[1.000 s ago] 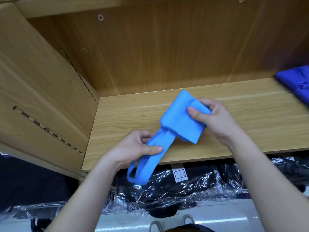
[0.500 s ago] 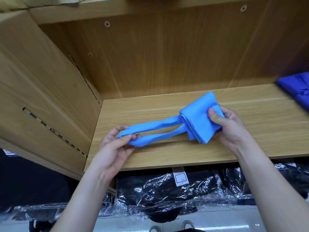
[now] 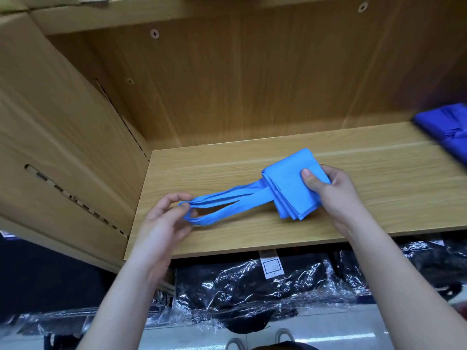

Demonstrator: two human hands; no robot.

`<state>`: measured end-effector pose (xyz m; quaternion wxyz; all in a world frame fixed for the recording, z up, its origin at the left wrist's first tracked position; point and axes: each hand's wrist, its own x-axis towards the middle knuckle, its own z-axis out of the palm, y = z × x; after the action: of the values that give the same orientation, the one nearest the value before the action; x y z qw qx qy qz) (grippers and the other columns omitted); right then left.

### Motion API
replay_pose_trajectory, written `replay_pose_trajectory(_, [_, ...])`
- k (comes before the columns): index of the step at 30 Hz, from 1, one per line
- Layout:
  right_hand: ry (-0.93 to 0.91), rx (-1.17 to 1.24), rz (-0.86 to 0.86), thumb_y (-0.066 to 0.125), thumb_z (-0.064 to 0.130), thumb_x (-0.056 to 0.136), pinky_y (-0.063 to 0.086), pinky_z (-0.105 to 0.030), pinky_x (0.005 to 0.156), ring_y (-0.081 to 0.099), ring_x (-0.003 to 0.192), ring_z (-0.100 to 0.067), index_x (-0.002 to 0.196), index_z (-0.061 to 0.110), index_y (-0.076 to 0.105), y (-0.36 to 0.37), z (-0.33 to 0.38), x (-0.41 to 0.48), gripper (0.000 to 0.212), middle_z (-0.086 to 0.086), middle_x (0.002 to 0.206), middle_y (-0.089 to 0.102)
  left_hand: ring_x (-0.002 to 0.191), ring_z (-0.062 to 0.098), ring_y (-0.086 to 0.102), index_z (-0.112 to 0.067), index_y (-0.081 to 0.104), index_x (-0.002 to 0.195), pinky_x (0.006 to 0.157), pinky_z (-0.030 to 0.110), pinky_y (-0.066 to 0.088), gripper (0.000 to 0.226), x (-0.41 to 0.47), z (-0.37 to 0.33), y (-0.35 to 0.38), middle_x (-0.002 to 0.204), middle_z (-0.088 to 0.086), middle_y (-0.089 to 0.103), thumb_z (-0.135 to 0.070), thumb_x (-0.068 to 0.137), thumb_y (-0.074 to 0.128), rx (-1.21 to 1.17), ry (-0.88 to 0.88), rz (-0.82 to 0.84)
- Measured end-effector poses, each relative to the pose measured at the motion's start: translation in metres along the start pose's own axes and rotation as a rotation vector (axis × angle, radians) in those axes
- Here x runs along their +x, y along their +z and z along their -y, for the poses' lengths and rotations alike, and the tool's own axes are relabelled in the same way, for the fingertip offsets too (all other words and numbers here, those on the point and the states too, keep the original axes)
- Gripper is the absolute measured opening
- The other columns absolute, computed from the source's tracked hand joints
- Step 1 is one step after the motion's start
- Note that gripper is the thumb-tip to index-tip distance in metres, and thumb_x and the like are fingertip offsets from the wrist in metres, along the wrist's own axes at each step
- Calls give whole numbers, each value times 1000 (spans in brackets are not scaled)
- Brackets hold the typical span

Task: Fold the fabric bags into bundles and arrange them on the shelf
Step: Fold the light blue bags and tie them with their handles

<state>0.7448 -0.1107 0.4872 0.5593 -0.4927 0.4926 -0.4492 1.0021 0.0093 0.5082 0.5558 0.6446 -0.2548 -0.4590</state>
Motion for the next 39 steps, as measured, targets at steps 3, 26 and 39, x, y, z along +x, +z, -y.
replay_pose_trajectory(3, [-11,-3,29,61,18,95,52,-27,69,68,79,-16,94,11,70,0,6,1,11,-5,92,74,102,14,55,-24,67,96,91,26,42,12,-10,-2,-1,103,-4,58,-16,87,69,597,624,-239])
replay_pose_trajectory(26, [179,85,97,59,18,94,54,-26,68,69,75,-19,96,2,69,-11,2,5,19,-10,88,75,79,27,70,-6,72,87,88,40,55,15,-4,-28,10,76,9,71,-12,74,68,-235,156,971])
replay_pose_trajectory(39, [4,-147,71,70,21,88,47,-27,63,64,71,-13,90,10,67,8,-1,-7,11,-1,81,71,114,33,63,0,62,117,99,42,49,78,13,-1,46,125,17,64,-13,48,94,-571,59,420])
